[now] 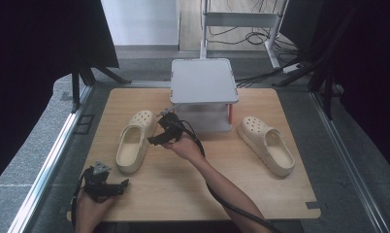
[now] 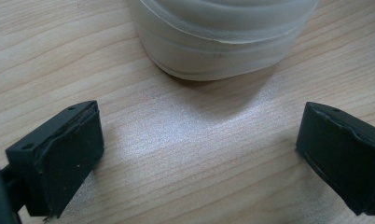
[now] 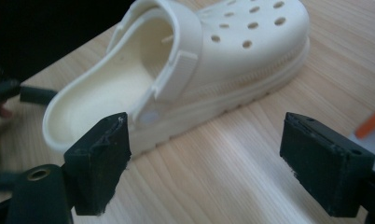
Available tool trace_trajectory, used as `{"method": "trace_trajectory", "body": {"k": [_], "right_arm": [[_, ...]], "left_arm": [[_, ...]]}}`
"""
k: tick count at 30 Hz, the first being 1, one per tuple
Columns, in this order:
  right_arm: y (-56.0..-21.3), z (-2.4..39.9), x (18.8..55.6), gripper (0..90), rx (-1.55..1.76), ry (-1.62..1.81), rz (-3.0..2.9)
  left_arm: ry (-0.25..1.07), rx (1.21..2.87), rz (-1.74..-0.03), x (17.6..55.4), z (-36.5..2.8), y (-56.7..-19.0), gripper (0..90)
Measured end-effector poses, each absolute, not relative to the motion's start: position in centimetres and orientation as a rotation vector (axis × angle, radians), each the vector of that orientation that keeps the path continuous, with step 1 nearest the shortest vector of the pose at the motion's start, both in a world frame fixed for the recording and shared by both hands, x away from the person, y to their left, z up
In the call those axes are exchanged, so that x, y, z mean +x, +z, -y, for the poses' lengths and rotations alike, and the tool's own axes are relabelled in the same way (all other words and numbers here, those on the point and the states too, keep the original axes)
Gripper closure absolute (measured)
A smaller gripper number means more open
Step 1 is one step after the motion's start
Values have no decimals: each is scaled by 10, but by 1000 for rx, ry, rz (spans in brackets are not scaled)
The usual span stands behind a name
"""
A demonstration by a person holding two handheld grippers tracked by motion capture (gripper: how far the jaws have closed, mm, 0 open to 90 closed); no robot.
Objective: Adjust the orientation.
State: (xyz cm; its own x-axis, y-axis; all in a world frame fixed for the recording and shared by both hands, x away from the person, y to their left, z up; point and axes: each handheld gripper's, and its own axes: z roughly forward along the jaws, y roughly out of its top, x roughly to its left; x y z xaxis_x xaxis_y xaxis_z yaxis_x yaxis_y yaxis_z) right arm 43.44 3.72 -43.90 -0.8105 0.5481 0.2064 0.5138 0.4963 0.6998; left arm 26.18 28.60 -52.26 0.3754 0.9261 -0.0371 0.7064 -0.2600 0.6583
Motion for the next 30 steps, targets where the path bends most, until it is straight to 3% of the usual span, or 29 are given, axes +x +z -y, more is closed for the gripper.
{"method": "trace_trajectory", "body": {"k": [16,19,25,30], "right_arm": [[-453,-95,457,220,1042,1146,-2653],[-456,-104,459,266,1064,1064,-2652],[-453,-106,459,432,1092,993,-2653],[-440,-100,458,704,1046,902,-2626]], "left_arm": [[485,2051,-1398,262,-286,-523,6],[485,2053,-1399,262,-286,-523,6],[480,2054,-1389,261,-286,-523,7],[480,2049,-1381,260,-289,-522,30]]}}
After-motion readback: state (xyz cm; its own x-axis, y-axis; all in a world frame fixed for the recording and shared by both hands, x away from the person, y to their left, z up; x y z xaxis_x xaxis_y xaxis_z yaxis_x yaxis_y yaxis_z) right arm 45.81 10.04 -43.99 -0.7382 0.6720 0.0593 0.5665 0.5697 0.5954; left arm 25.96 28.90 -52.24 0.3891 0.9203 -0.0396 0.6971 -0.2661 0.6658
